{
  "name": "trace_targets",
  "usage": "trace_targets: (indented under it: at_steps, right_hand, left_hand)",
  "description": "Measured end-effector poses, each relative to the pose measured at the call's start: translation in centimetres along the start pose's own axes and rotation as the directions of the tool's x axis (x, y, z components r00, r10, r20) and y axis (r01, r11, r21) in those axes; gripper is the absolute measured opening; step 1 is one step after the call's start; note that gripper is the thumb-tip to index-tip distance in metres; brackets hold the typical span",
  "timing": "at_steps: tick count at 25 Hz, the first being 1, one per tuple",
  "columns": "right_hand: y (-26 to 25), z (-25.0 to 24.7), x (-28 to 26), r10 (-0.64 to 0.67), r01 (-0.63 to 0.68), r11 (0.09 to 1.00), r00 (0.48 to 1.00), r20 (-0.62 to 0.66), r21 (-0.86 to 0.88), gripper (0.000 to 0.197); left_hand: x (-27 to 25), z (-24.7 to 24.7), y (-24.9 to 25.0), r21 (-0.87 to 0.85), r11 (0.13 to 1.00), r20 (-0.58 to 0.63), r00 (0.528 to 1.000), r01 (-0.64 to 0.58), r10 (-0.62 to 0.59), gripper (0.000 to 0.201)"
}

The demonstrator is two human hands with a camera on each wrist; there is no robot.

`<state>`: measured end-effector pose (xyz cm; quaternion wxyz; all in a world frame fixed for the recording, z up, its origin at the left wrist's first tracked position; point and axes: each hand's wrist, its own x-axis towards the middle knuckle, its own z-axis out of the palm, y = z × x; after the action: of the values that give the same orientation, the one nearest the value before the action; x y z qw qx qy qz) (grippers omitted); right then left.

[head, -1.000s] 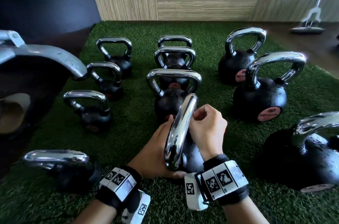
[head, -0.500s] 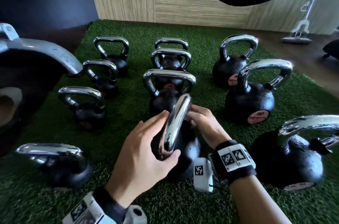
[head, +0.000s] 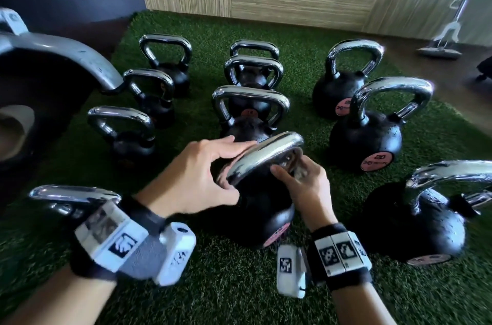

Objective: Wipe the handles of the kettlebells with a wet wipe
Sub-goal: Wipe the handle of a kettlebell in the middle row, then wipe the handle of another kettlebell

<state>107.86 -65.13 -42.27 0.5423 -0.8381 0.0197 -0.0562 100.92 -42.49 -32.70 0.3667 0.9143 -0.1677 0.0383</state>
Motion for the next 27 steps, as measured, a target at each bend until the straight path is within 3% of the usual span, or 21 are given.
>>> trace_targets:
  at_steps: [3,6,10,16,18,20,22,24,27]
  right_hand:
    - [-0.3,-0.8,-4.0,0.004,-0.018,0.997,0.984,-0.176,-0.078,0.031]
    - [-0.2,-0.6,-5.9,0.004,-0.02,0.998,0.964,-0.266,-0.055,0.028]
    - [-0.2,-0.9,-5.7,-0.014,-0.001,0.998,0.967,-0.253,-0.056,0.025]
    - [-1.3,-2.3,-5.4,-0.026,0.0,0.976,0.993,-0.116,-0.219,0.024]
    - [-1.7,-4.1,-5.7,0.006,-0.019,0.968,0.999,-0.053,-0.25,0.023]
    - [-2.0,-6.9,-6.7,0.052,-0.059,0.987,0.997,-0.054,-0.15,0.038]
    - [-2.9,-10.9,-8.2,0.041,-0.054,0.99,0.994,-0.102,-0.132,0.048]
    - [-3.7,-15.7,-9.4,-0.017,-0.014,0.981,0.987,-0.162,-0.191,0.053]
    - [-4.7,-22.5,-10.7,-0.074,-0.015,0.936,0.968,-0.239,-0.352,0.047]
  left_hand:
    - [2.4,-2.8,-1.1,0.111,0.993,0.226,0.974,-0.036,0.01,0.089]
    - [3.4,-3.7,-1.2,0.159,0.985,0.293,0.956,-0.064,0.014,0.088]
    - [2.0,-2.8,-1.2,0.081,0.996,0.184,0.983,-0.039,0.023,0.081]
    - [0.0,-1.1,-0.6,0.231,0.971,0.03,0.998,-0.066,0.061,0.083]
    - [-0.2,0.2,1.3,0.25,0.959,-0.07,0.985,-0.135,0.157,0.077]
    - [0.4,2.4,4.5,0.142,0.949,-0.201,0.93,-0.283,0.307,0.066]
    - [1.7,5.7,8.0,-0.064,0.923,-0.273,0.896,-0.379,0.349,0.061]
    - [3.3,9.8,10.7,-0.262,0.919,-0.255,0.94,-0.293,0.227,0.061]
    - [5.4,17.4,13.3,-0.466,0.884,-0.05,0.999,-0.027,0.004,0.07]
